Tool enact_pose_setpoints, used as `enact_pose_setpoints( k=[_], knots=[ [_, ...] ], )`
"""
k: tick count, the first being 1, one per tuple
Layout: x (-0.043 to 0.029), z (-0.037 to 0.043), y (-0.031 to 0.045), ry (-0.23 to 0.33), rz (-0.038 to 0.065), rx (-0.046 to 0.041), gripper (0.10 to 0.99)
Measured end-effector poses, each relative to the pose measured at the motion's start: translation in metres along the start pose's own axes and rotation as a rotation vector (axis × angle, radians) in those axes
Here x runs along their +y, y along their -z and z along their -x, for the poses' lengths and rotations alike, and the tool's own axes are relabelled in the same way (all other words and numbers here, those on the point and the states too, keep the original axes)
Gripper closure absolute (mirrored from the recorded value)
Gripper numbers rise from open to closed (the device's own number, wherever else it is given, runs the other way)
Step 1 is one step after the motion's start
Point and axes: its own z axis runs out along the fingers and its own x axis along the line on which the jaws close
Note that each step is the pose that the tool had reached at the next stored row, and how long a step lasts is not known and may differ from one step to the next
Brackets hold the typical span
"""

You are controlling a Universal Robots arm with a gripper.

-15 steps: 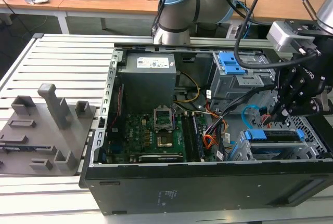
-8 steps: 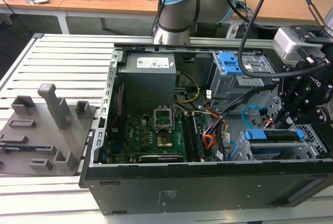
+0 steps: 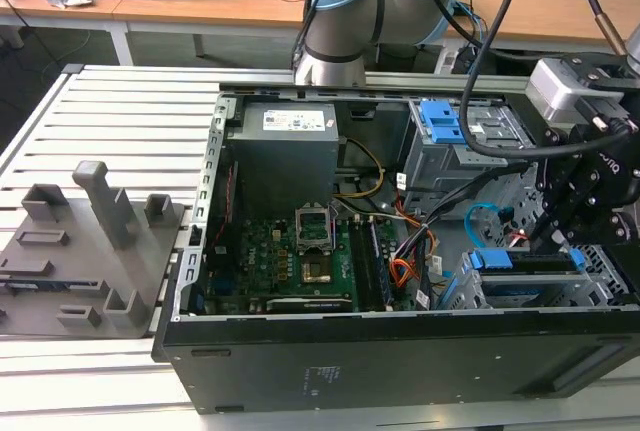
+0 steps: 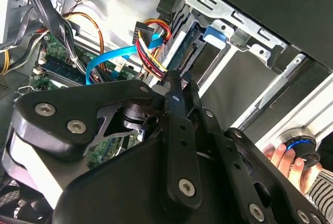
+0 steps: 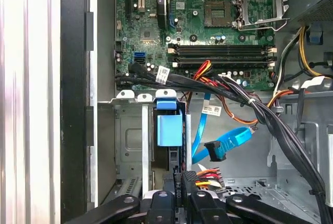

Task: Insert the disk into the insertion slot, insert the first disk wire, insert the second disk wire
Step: 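Insert the first disk wire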

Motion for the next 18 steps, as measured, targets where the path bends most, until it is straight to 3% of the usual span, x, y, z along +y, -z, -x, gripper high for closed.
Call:
enact_pose_setpoints(
  k=[8,18],
  knots=[
    [-0.0099,0.0015,-0.0056,0.000,0.001,-0.0001,0.902],
    [-0.0120,0.0017,-0.0096,0.000,0.001,-0.0049,0.902]
  ],
)
